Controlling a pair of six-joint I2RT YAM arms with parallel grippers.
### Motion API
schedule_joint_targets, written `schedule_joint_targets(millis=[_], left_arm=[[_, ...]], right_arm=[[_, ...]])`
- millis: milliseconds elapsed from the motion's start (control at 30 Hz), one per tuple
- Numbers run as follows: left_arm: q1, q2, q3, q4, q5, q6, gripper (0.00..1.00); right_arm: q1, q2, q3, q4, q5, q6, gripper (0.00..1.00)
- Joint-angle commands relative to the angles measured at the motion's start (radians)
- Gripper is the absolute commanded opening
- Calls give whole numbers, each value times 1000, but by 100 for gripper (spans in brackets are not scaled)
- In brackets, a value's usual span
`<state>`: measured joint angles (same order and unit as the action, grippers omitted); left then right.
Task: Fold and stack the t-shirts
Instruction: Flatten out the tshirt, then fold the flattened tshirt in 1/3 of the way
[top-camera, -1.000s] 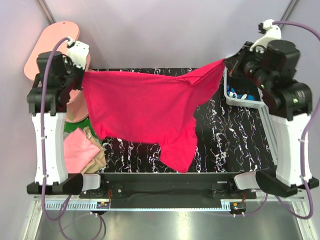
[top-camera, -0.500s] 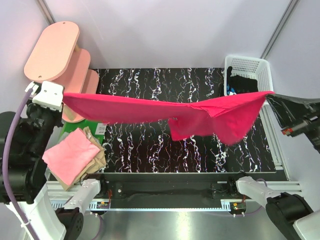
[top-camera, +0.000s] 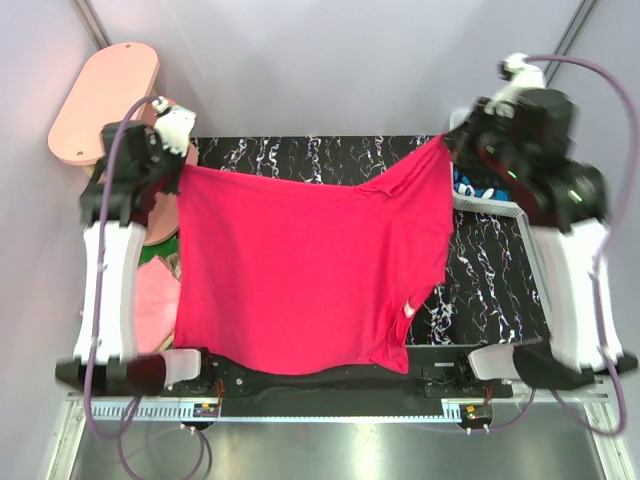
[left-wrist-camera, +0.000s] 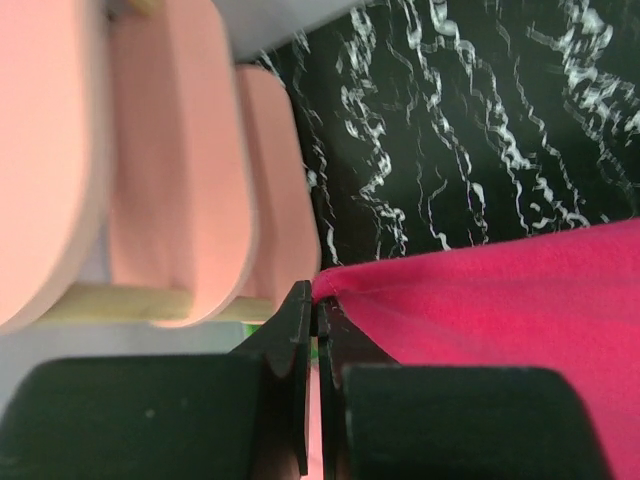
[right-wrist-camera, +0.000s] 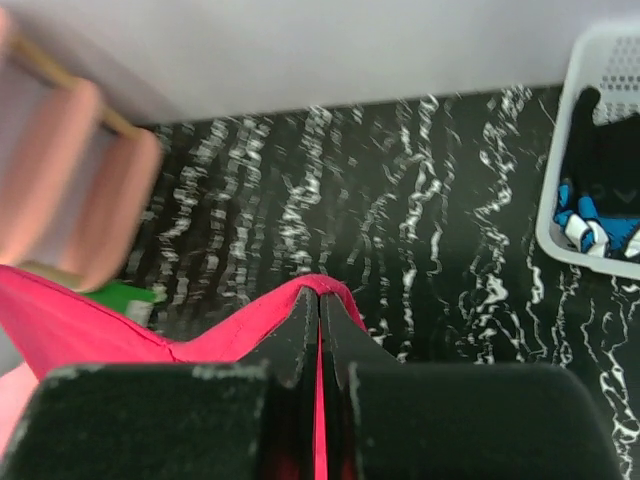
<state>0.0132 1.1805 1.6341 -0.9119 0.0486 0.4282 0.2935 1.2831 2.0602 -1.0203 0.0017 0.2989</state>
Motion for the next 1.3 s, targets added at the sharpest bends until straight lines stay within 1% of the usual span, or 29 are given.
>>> schedule_joint_targets(millis=[0, 33, 67, 133, 167, 233, 267, 333, 367, 467, 633, 933, 1067, 1133, 1233, 1267], left_arm=[[2, 166, 24, 128, 13, -5, 0], [4, 200, 33, 131, 23, -3, 0], [-2, 259, 35, 149, 17, -5, 0], [-5, 315, 43, 166, 20, 1, 0], [-9, 370, 47, 180, 16, 7, 0], [-7, 425, 64, 212, -10, 24, 0], [-36, 479, 72, 222, -16, 30, 0], [-44, 537, 108, 245, -45, 40, 0], [-51, 595, 124, 251, -46, 44, 0], [-59, 703, 193, 265, -96, 44, 0], [-61, 829, 271, 304, -161, 57, 0], [-61, 903, 289, 425, -253, 112, 0], [-48, 955, 389, 404, -268, 98, 0], [-35, 978, 449, 360, -260, 64, 0], [-15, 938, 406, 347, -221, 29, 0], [-13, 923, 351, 350, -214, 29, 0]], right_arm=[[-13, 132, -26, 153, 104, -67, 0], [-20, 195, -22, 161, 92, -67, 0], [-45, 228, -6, 166, 81, -64, 0], [-68, 318, 9, 178, 45, -55, 0], [-85, 349, 23, 187, 40, -47, 0], [-102, 433, 37, 196, 21, -43, 0], [-114, 464, 61, 197, 17, -38, 0], [-123, 545, 84, 196, 8, -35, 0], [-126, 570, 115, 195, 7, -34, 0], [-132, 653, 173, 189, 6, -32, 0], [-143, 778, 299, 146, 12, -41, 0], [-169, 926, 425, 143, 1, -20, 0], [-204, 992, 498, 141, -63, 5, 0], [-208, 1004, 503, 138, -81, 9, 0], [-208, 974, 445, 134, -106, 14, 0], [-209, 961, 425, 131, -121, 16, 0]])
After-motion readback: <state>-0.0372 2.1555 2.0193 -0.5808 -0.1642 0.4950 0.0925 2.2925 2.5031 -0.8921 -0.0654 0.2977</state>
